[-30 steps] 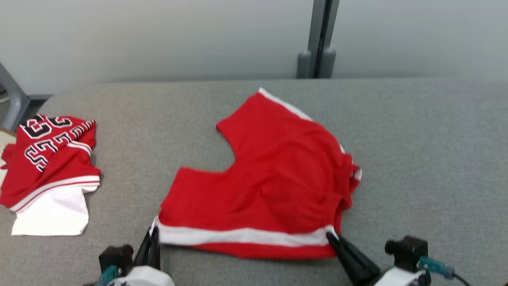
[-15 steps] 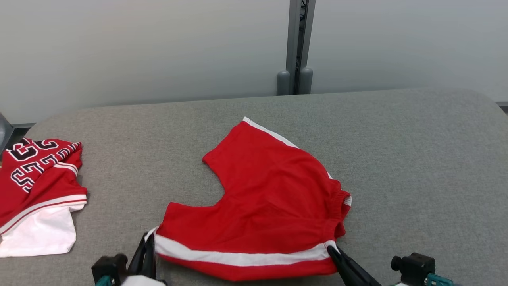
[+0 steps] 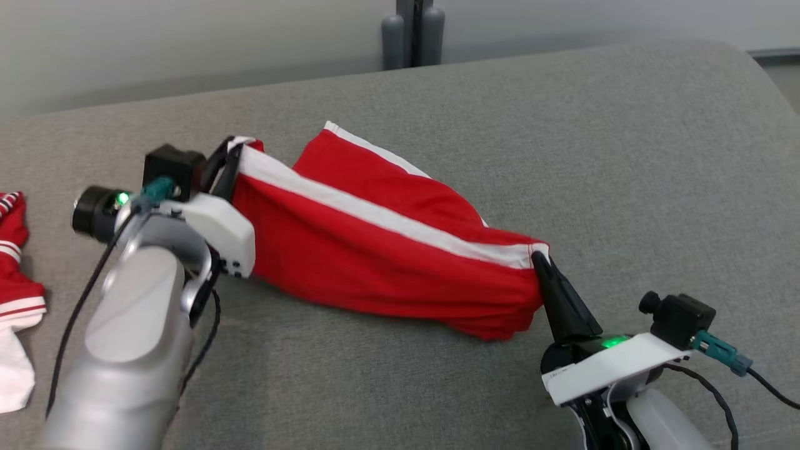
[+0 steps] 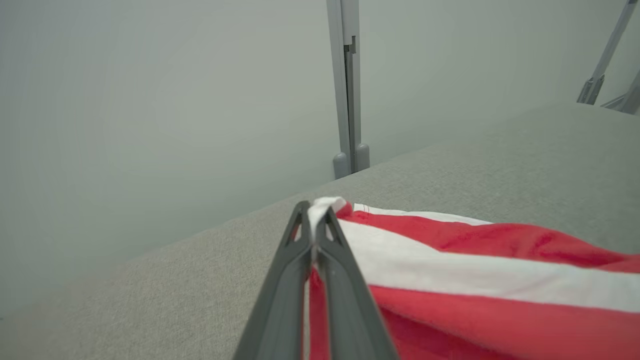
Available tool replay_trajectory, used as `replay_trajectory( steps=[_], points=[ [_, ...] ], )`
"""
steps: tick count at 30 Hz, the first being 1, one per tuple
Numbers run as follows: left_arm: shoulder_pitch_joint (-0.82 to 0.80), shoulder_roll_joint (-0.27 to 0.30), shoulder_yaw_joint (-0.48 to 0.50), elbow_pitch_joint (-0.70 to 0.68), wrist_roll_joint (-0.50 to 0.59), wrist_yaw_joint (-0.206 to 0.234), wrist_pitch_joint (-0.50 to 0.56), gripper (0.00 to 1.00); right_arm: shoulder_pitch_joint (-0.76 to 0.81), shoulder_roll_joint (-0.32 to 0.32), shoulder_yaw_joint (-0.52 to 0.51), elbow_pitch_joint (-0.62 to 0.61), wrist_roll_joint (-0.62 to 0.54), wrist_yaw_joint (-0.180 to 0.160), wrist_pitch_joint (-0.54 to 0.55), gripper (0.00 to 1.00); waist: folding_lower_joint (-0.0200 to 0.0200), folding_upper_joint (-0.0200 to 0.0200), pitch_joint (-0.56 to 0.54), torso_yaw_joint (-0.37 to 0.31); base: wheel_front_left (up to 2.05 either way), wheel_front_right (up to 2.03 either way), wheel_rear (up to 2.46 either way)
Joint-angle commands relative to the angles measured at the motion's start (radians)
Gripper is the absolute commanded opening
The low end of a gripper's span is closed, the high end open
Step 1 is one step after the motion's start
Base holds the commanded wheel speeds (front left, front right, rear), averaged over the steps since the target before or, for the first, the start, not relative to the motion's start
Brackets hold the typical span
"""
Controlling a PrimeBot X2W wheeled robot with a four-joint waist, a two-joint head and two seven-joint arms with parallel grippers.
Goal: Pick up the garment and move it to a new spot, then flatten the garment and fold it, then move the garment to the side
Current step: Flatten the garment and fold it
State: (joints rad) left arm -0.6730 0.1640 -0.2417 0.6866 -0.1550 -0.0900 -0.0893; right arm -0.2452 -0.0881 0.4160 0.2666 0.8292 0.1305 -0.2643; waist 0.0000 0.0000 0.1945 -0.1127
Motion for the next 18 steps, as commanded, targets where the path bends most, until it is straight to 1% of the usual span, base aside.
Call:
replay_trajectory(
  steps=[1,5,7,8,12,18],
  points=[
    [-0.053,0.007,-0.012,0.03,0.013,-0.01,0.009,0.0,-0.021,0.008,-0.016,0.013,-0.012,0.0,0.0,0.0,0.0,0.0,0.057,-0.048,0.0,0.0,0.0],
    [-0.178,0.015,-0.055,0.122,0.03,-0.023,0.035,0.0,-0.058,0.03,-0.051,0.038,-0.031,0.0,0.0,0.0,0.0,0.0,0.098,-0.075,0.0,0.0,0.0],
    [-0.224,0.008,-0.075,0.164,0.036,-0.03,0.041,0.0,-0.068,0.034,-0.066,0.045,-0.037,0.0,0.0,0.0,0.0,0.0,0.116,-0.084,0.0,0.0,0.0],
    [-0.224,0.008,-0.075,0.164,0.036,-0.03,0.041,0.0,-0.068,0.034,-0.066,0.045,-0.037,0.0,0.0,0.0,0.0,0.0,0.116,-0.084,0.0,0.0,0.0],
    [-0.308,0.014,-0.106,0.245,0.053,-0.032,0.036,0.0,-0.083,0.035,-0.049,0.03,-0.003,0.0,0.0,0.0,0.0,0.0,0.148,-0.104,0.0,0.0,0.0],
    [-0.396,0.011,-0.129,0.349,0.062,-0.035,0.004,0.0,-0.103,0.034,-0.031,0.019,0.017,0.0,0.0,0.0,0.0,0.0,0.187,-0.129,0.0,0.0,0.0]
  ],
)
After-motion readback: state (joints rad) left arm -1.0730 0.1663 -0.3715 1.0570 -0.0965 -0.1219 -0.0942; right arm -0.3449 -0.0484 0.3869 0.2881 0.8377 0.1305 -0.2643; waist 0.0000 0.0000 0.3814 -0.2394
